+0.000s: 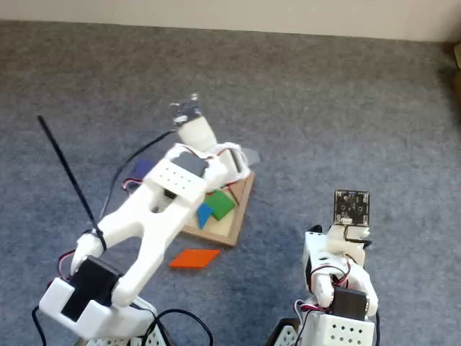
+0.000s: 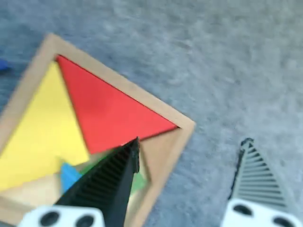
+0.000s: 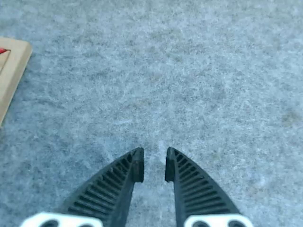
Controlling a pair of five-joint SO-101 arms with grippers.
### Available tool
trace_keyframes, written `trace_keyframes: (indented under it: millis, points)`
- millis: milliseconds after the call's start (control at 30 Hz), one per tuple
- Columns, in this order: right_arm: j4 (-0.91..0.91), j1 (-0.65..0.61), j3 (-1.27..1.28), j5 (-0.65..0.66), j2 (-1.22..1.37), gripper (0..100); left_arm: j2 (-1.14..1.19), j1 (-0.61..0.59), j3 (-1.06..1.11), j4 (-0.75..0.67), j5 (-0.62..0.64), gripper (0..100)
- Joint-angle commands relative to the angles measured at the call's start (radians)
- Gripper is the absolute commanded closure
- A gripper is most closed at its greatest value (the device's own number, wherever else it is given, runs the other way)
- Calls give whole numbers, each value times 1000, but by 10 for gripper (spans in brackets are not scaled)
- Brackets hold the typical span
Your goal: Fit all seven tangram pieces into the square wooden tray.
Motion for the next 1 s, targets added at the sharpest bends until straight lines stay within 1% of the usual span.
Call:
trace_keyframes:
  millis: [0, 67, 567, 733, 900, 967]
  points:
    - [2, 10, 119, 2, -8, 907, -50, -51, 24, 6, -28, 681]
    - [2, 10, 119, 2, -8, 907, -50, -53, 53, 6, -49, 681]
    - [4, 10, 119, 2, -8, 907, -62, -61, 220, 11, -55, 681]
    - [4, 10, 119, 2, -8, 907, -65, -61, 220, 12, -49, 681]
    - [4, 10, 119, 2, -8, 907, -148, -59, 213, 12, -49, 681]
    - [4, 10, 119, 2, -8, 907, -199, -53, 213, 43, -49, 681]
